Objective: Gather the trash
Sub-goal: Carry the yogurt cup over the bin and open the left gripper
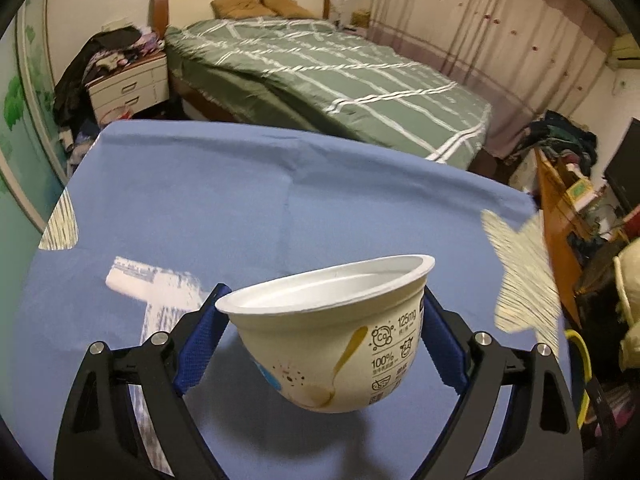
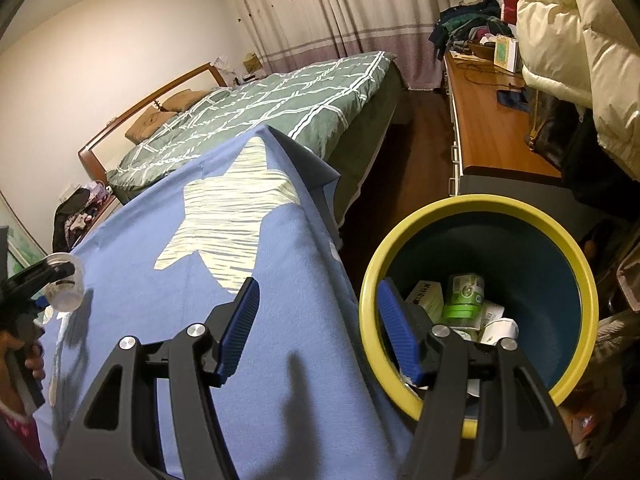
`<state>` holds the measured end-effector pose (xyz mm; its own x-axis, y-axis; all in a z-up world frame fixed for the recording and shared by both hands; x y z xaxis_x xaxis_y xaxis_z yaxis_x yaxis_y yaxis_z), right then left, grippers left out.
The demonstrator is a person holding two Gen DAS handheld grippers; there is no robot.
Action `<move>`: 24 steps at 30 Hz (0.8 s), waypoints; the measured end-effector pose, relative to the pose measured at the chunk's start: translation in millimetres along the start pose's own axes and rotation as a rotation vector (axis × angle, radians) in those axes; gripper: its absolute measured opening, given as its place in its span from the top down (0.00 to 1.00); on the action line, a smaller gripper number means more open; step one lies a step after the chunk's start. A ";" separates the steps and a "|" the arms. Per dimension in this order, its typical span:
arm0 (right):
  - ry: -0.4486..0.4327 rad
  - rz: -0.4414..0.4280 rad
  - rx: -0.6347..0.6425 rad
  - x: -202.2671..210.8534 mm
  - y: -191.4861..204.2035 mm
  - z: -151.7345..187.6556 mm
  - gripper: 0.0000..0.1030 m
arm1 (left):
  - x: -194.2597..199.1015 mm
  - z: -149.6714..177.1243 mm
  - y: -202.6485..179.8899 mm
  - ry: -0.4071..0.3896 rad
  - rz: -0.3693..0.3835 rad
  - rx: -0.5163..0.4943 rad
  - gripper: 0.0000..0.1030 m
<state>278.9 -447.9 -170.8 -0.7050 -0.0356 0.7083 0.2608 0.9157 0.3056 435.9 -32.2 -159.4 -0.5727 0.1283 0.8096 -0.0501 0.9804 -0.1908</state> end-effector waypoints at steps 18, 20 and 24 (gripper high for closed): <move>-0.066 0.120 0.045 70.1 -60.1 18.4 0.43 | 95.6 87.8 -166.9 -0.063 0.207 -0.296 0.14; -0.077 0.135 0.038 80.1 -72.1 19.5 0.43 | 100.2 100.7 -196.3 -0.055 0.237 -0.336 0.14; -0.104 0.177 0.012 102.8 -104.1 23.6 0.43 | 102.9 127.9 -251.0 -0.031 0.288 -0.400 0.14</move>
<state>163.7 -537.4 -144.9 -0.7133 0.1677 0.6805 0.3793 0.9088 0.1737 284.9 -284.3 -99.2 -0.5413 0.4043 0.7373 0.4283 0.8871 -0.1720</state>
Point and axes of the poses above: each gripper's, at about its wrist camera, not at the fingertips, and x roughly against the way its jaws point, y to its left, z to its underside, the point moved 7 cm from there along -x, roughly the way its jaws point, and after that the axes turned 3 degrees about y, right-handed, at the moved point
